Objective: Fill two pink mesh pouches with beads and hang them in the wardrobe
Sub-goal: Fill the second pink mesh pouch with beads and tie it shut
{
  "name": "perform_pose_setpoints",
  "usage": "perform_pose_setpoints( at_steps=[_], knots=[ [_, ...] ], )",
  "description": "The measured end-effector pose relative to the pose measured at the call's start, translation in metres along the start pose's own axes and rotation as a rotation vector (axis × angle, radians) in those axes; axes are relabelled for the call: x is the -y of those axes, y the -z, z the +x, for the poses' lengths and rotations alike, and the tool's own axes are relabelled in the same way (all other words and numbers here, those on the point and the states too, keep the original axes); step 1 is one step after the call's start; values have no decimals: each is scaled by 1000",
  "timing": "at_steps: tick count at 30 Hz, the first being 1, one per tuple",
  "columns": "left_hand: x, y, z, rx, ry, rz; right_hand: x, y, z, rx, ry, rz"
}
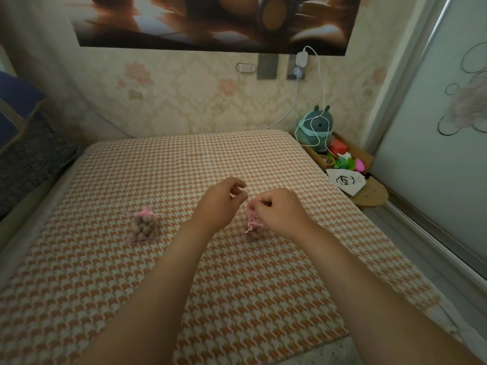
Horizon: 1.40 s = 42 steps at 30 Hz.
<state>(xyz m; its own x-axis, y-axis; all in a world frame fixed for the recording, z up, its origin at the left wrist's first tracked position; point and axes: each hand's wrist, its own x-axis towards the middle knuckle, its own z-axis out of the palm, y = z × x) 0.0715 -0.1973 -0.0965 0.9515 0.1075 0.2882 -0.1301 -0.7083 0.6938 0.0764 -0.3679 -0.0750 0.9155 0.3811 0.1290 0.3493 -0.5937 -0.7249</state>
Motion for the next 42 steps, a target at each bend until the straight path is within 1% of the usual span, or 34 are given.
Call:
perform_pose_setpoints(
  at_steps=[2,5,6,9,11,13,16,18,24,26,28,30,33,36,37,39,42],
  knots=[
    [-8,16,-6,-36,-4,-15,5,-2,-1,16,-25,39],
    [-12,38,-18,-48,-2,-111,16,-7,-5,72,-81,237],
    [-13,46,-24,-53,-7,-133,20,-9,-6,84,-73,246],
    [-13,63,-38,-56,-30,-140,33,-18,-9,85,-17,158],
    [-11,70,-49,-30,-19,-119,41,-23,-11,105,-29,192],
    [-6,74,-61,34,14,-78,48,-29,-14,143,-43,198],
    [-2,78,-80,138,51,24,52,-39,-15,200,-41,131],
    [-3,80,-89,131,59,63,53,-44,-16,230,-55,120],
    [-4,80,-96,83,77,110,62,-39,-23,279,-93,191],
    [-6,77,-94,83,85,167,62,-36,-25,279,-61,122],
    [-7,73,-93,109,92,165,61,-32,-26,258,-5,3],
    [-6,70,-93,122,93,103,60,-29,-26,239,24,-66],
    [-6,71,-91,119,102,-13,59,-25,-29,233,48,-108],
    [-4,72,-93,211,168,-202,58,-24,-29,241,72,-110],
    [-1,69,-94,244,176,-196,57,-24,-29,244,73,-108],
    [4,61,-96,269,158,-90,56,-23,-29,249,83,-125],
    [12,53,-93,210,116,-17,54,-20,-30,241,133,-192]
  ],
)
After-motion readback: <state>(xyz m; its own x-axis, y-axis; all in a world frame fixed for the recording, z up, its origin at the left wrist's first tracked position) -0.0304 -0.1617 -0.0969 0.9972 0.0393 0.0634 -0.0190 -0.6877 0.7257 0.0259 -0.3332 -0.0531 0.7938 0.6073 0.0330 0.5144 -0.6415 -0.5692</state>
